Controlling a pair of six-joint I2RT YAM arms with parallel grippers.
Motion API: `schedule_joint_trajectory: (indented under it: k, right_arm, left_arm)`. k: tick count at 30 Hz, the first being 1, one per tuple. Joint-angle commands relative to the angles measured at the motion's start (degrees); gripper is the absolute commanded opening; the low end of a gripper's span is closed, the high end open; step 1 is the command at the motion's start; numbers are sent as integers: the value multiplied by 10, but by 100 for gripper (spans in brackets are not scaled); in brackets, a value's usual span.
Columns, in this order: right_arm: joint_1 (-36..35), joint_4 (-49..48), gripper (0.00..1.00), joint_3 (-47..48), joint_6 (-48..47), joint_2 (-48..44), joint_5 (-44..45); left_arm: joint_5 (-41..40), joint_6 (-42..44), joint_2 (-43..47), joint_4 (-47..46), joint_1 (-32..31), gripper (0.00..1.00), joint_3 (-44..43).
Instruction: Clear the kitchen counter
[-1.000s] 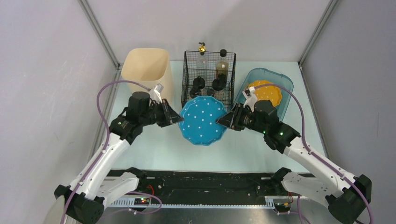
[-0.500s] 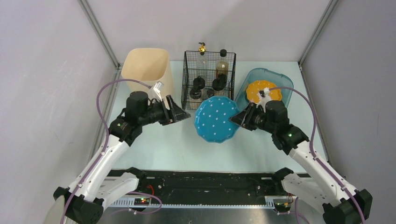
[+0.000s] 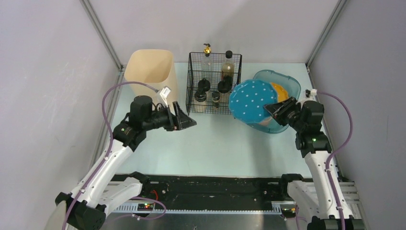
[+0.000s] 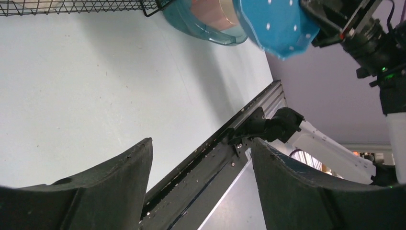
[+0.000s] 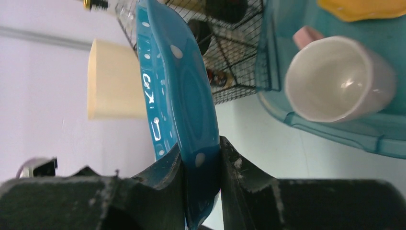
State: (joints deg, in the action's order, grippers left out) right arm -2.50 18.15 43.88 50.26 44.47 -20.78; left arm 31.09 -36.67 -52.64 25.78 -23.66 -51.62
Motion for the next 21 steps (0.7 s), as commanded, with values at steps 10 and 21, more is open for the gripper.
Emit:
schedule_joint_trajectory:
  k: [10,21]
  right_arm:
    - [75,-106,0,56,67,52,87]
    - [125,-170,0,87,121,198,103]
  left_arm:
    - [68,85,49,-12,0,100,28]
    - [79,133,39,-9,1,100,65]
